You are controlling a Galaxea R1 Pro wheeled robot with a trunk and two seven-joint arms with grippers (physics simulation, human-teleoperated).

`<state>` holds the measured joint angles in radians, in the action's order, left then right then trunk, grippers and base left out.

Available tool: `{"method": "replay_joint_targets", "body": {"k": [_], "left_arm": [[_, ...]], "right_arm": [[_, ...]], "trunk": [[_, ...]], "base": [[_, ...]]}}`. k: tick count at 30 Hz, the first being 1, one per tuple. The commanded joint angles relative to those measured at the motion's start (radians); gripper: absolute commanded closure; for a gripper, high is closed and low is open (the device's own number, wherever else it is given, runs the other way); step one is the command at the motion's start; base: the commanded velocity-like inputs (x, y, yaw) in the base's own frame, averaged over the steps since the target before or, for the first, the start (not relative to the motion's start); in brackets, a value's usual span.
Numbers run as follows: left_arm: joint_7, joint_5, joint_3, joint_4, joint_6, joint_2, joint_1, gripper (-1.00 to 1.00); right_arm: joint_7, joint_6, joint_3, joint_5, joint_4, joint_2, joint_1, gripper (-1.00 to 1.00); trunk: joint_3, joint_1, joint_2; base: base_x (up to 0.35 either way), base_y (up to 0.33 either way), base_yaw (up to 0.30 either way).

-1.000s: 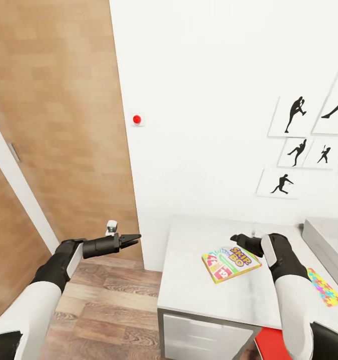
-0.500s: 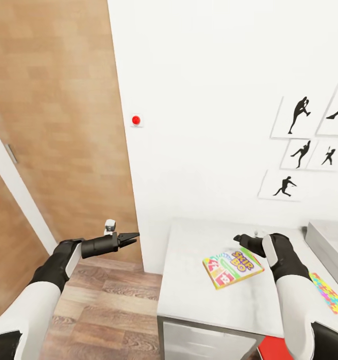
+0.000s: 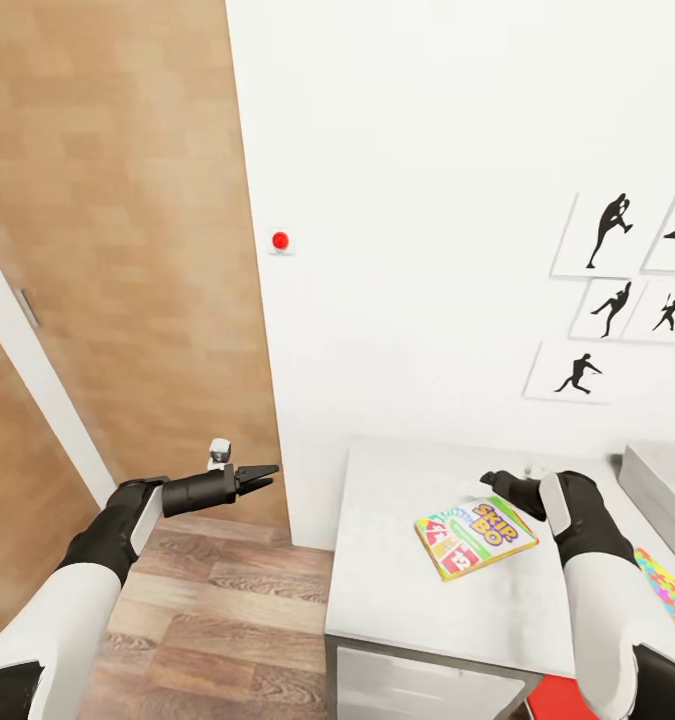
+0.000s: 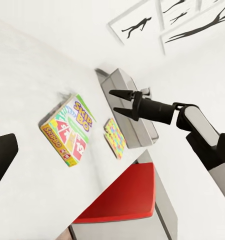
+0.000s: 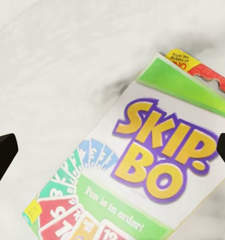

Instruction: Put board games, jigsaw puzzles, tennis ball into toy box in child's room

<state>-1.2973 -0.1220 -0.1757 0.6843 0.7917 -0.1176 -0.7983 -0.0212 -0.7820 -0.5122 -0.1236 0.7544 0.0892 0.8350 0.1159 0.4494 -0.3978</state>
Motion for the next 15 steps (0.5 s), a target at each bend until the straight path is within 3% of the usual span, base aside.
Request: {"method": "replay_joint_targets", "body": {"k": [1,9,15], "left_arm": [[-0.002,-0.002,0.000,0.000,0.009,0.000,-0.001,-1.00],[-0.002,-0.002,-0.001,0.000,0.009,0.000,-0.001,-1.00],[-0.002,-0.002,0.000,0.000,0.009,0.000,-0.001,-1.00]], "right_arm": [[-0.003,-0.003,-0.004,-0.007,0.001,-0.001,0.001,-1.00],[-0.006,-0.002,-0.010,-0.007,0.000,0.000,0.001,-1.00],[-0.006,0.000,-0.012,-0.006,0.000,0.000,0.000,-1.00]], "trunk": [[0.002,0.001,-0.002],[0.002,0.001,-0.002],[0.002,0.001,-0.002]], "base": [[0.000,0.021,0.000],[0.000,0.006,-0.014],[0.000,0.000,-0.208]]}}
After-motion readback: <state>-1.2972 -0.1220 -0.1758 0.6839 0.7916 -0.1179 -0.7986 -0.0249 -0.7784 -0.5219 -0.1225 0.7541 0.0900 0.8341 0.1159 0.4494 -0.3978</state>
